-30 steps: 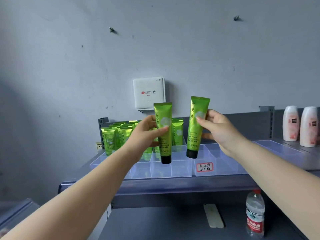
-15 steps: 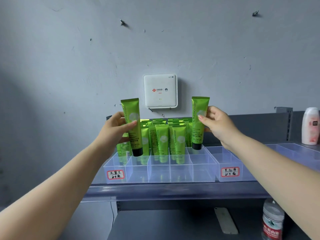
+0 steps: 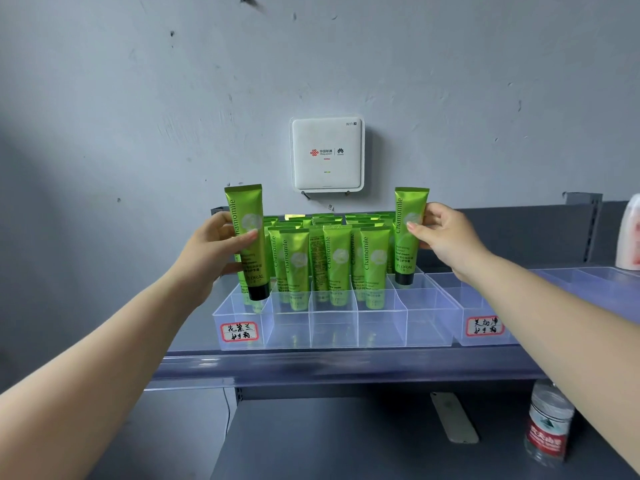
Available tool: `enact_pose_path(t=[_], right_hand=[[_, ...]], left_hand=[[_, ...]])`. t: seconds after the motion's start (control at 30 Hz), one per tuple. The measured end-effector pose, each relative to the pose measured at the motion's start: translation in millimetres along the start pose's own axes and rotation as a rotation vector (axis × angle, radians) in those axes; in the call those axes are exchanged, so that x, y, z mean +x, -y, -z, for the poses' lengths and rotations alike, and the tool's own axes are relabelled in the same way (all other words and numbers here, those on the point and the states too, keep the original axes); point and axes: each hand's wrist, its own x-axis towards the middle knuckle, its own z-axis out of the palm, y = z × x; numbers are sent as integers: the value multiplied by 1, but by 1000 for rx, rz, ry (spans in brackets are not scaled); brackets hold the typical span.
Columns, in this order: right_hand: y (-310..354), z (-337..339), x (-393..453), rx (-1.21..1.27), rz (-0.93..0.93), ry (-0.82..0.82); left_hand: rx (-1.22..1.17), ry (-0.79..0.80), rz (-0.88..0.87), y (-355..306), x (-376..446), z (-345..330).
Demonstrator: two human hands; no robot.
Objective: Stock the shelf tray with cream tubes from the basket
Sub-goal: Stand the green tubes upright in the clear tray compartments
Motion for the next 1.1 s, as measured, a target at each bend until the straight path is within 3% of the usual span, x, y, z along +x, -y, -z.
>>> enact_pose_path(t=[0.67,0.87,1.1], right_hand=[[-40,-14,2,-265,-107,52],[-34,-15,8,-331,-131,-29],[-10,-14,11,-440,31,-283]], left_hand=[[-1,-4,26,16,10,19],[-11,28,20,19,13,28],[7,48,51,35,17,32]])
